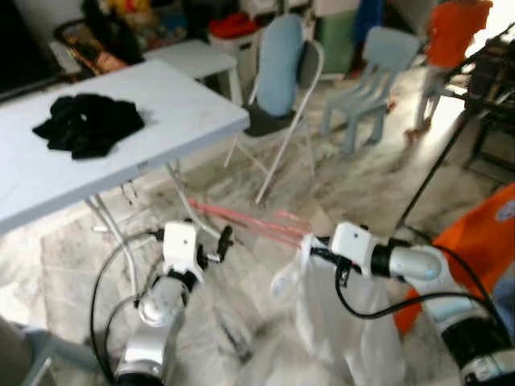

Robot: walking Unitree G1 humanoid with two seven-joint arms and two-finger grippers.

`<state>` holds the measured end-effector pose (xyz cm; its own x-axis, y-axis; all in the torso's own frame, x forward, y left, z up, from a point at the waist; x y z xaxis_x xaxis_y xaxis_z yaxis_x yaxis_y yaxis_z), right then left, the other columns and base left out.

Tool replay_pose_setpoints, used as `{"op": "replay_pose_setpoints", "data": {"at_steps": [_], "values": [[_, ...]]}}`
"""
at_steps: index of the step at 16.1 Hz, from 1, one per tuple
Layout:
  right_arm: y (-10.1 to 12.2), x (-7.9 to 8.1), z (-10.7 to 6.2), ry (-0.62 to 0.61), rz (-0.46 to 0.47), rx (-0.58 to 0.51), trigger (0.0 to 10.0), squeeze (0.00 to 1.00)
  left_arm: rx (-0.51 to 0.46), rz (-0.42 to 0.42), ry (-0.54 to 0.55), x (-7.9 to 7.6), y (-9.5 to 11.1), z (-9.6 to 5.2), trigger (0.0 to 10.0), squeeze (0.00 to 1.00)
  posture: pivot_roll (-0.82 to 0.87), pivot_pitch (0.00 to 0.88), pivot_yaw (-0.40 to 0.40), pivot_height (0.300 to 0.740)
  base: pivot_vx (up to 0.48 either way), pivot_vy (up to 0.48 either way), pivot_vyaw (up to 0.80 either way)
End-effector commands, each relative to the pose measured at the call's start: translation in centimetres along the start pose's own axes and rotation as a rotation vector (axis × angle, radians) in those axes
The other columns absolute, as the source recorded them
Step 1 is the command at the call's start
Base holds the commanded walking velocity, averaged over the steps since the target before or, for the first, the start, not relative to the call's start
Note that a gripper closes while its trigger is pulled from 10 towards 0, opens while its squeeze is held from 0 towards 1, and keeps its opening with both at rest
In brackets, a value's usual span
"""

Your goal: Hang hanger

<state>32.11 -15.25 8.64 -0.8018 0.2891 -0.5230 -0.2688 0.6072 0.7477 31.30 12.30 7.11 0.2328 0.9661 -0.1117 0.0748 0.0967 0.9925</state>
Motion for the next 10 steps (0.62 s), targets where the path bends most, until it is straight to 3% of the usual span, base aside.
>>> {"op": "replay_pose_setpoints", "data": {"at_steps": [1, 6, 7, 10], "values": [[1.2, -1.2, 0.2, -0.041, -0.027, -0.042, 10.0, 0.0, 0.022, -0.006, 0.024, 0.5, -0.6, -0.4, 10.0, 0.0, -0.16, 0.0, 0.087, 0.74, 0.0, 0.465, 0.0], [2.2, -1.6, -0.3, -0.14, -0.032, -0.086, 10.0, 0.0, 0.056, -0.047, 0.016, 0.6, -1.1, -0.5, 10.0, 0.0, -0.19, 0.0, 0.131, 0.74, 0.0, 0.451, 0.0], [2.0, -1.4, -0.2, -0.17, -0.024, -0.085, 10.0, 0.0, 0.059, -0.019, -0.006, 0.3, -1.3, -0.4, 10.0, 0.0, -0.18, 0.0, 0.128, 0.74, 0.0, 0.454, 0.0], [2.0, -2.2, 0.3, -0.266, 0.057, -0.099, 10.0, 0.0, 0.027, -0.01, 0.003, 0.6, 0.0, 0.4, 10.0, 0.0, -0.16, 0.0, 0.121, 0.74, 0.0, 0.0, 0.0]]}}
Point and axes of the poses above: a point about 5 cm out from each wrist's last joint towards the gripper, its own z axis pointing out of the wrist towards the gripper, its own y axis along the axis of the wrist's last joint, x = y × z, the point moved 3 cm from there along z, pointing out of the wrist towards the gripper, and after that the axes turned 6 degrees about -z, right-handed, at the moved point
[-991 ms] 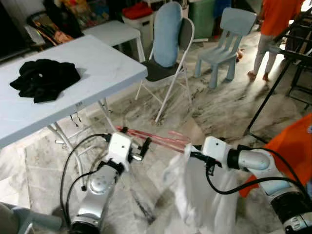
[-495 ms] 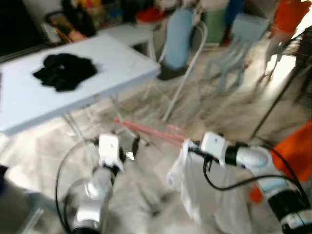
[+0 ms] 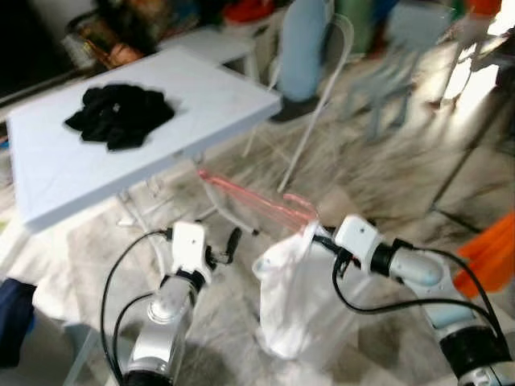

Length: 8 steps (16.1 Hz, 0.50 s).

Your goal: Hang hanger

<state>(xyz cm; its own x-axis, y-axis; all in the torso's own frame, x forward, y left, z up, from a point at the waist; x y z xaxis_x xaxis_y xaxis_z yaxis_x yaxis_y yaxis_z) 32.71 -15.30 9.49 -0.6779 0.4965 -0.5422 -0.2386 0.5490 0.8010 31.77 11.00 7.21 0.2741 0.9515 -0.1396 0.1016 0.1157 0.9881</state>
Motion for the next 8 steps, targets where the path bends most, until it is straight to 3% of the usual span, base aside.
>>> {"op": "replay_pose_setpoints", "data": {"at_steps": [1, 3, 4, 8], "values": [[1.7, -0.8, 1.1, -0.055, 0.004, -0.06, 10.0, 0.0, -0.003, 0.008, 0.063, 2.1, 0.1, -0.7, 10.0, 0.0, -0.15, 0.0, 0.124, 0.74, 0.0, 0.0, 0.0], [2.3, -0.2, 1.5, -0.095, 0.08, -0.1, 10.0, 0.0, -0.013, 0.011, 0.077, 2.8, 0.0, -1.6, 10.0, 0.0, -0.14, 0.0, 0.13, 0.74, 0.0, 0.0, 0.0], [2.3, 0.9, 1.5, -0.068, 0.055, -0.1, 10.0, 0.0, -0.012, 0.012, 0.078, 3.0, -0.3, -2.3, 10.0, 0.0, -0.13, 0.0, 0.125, 0.74, 0.0, 0.0, 0.0], [3.0, 1.3, 2.1, -0.049, 0.051, -0.117, 10.0, 0.0, -0.029, 0.002, 0.067, 2.9, 0.4, -2.1, 10.0, 0.0, -0.13, 0.0, 0.109, 0.74, 0.226, 0.0, 0.0]]}}
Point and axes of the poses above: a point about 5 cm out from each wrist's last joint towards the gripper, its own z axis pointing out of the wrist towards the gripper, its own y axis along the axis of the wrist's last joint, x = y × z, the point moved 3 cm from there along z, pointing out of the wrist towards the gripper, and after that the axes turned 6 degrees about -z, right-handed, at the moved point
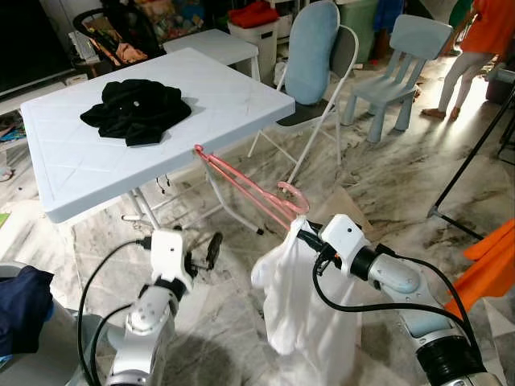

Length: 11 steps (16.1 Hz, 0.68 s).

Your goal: Hang hanger

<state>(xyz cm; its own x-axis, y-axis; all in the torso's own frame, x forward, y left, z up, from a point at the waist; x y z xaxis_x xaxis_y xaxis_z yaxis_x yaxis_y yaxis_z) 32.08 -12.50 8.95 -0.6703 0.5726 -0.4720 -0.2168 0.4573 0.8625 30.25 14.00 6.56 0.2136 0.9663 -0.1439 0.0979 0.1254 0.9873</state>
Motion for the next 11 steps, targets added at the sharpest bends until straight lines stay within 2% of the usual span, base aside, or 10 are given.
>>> {"op": "replay_pose_setpoints", "data": {"at_steps": [1, 5, 11], "values": [[1.9, -0.7, 0.6, -0.007, -0.043, -0.06, 10.0, 0.0, -0.024, 0.008, 0.003, 0.2, 0.8, 0.2, 10.0, 0.0, -0.13, 0.0, 0.111, 0.74, 0.356, 0.0, 0.0], [1.6, -0.8, 0.2, -0.017, -0.039, -0.052, 10.0, 0.0, -0.019, -0.005, -0.017, -0.6, 0.6, 0.3, 10.0, 0.0, -0.14, 0.0, 0.114, 0.74, 0.397, 0.0, 0.0], [1.7, -0.7, 0.4, 0.001, -0.056, -0.045, 10.0, 0.0, -0.023, -0.021, -0.009, -0.8, 0.4, 0.5, 10.0, 0.0, -0.14, 0.0, 0.095, 0.74, 0.426, 0.0, 0.0]]}}
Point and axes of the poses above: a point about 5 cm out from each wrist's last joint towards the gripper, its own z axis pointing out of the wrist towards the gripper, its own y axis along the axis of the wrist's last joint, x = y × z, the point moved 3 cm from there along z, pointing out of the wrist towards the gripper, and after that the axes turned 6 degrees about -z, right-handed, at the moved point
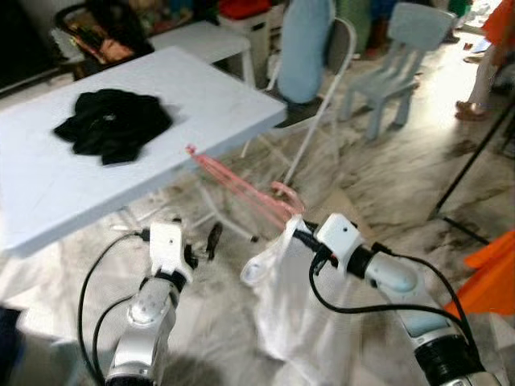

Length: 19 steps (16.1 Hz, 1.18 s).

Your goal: Hang hanger

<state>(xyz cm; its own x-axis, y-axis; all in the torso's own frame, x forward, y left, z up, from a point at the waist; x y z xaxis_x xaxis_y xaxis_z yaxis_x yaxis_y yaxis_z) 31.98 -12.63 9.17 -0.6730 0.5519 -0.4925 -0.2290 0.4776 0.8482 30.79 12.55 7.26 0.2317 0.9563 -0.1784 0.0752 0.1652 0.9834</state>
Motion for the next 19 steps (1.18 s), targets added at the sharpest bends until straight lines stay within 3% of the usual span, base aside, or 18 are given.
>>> {"op": "replay_pose_setpoints", "data": {"at_steps": [1, 4, 6, 9, 13, 17, 19], "values": [[1.5, -0.7, 0.6, -0.015, -0.026, -0.049, 10.0, 0.0, 0.01, 0.012, 0.015, 0.6, -0.2, -0.4, 10.0, 0.0, -0.14, 0.0, 0.091, 0.74, 0.412, 0.0, 0.0], [0.3, -1.1, 0.8, -0.115, 0.105, 0.008, 10.0, 0.0, 0.045, 0.017, 0.108, 1.6, -1.0, -1.0, 10.0, 0.0, -0.13, 0.0, 0.085, 0.74, 0.225, 0.0, 0.0], [-1.6, -1.2, 0.7, -0.25, 0.28, 0.078, 10.0, 0.0, 0.094, 0.04, 0.239, 3.7, -2.5, -2.1, 10.0, 0.0, -0.13, 0.0, 0.087, 0.74, 0.0, 0.0, 0.0], [-4.2, -1.0, 0.2, -0.376, 0.443, 0.161, 10.0, 0.0, 0.164, -0.006, 0.296, 5.9, -4.3, -3.2, 10.0, 0.0, -0.12, 0.0, 0.087, 0.74, 0.0, 0.0, 0.0], [-6.9, -1.7, -1.0, -0.488, 0.534, 0.264, 10.0, 0.0, 0.23, -0.041, 0.297, 6.3, -6.2, -4.3, 10.0, 0.0, -0.11, 0.0, 0.068, 0.74, 0.0, 0.0, 0.0], [-11.0, 1.3, -2.6, -0.517, 0.576, 0.471, 10.0, 0.0, 0.383, -0.087, 0.346, 6.4, -10.4, -5.8, 10.0, 0.0, -0.11, 0.0, 0.043, 0.74, 0.0, 0.0, 0.0], [-11.8, 1.9, -3.0, -0.541, 0.615, 0.511, 10.0, 0.0, 0.443, -0.104, 0.34, 6.5, -11.7, -6.4, 10.0, 0.0, -0.13, 0.0, 0.045, 0.74, 0.0, 0.0, 0.0]]}}
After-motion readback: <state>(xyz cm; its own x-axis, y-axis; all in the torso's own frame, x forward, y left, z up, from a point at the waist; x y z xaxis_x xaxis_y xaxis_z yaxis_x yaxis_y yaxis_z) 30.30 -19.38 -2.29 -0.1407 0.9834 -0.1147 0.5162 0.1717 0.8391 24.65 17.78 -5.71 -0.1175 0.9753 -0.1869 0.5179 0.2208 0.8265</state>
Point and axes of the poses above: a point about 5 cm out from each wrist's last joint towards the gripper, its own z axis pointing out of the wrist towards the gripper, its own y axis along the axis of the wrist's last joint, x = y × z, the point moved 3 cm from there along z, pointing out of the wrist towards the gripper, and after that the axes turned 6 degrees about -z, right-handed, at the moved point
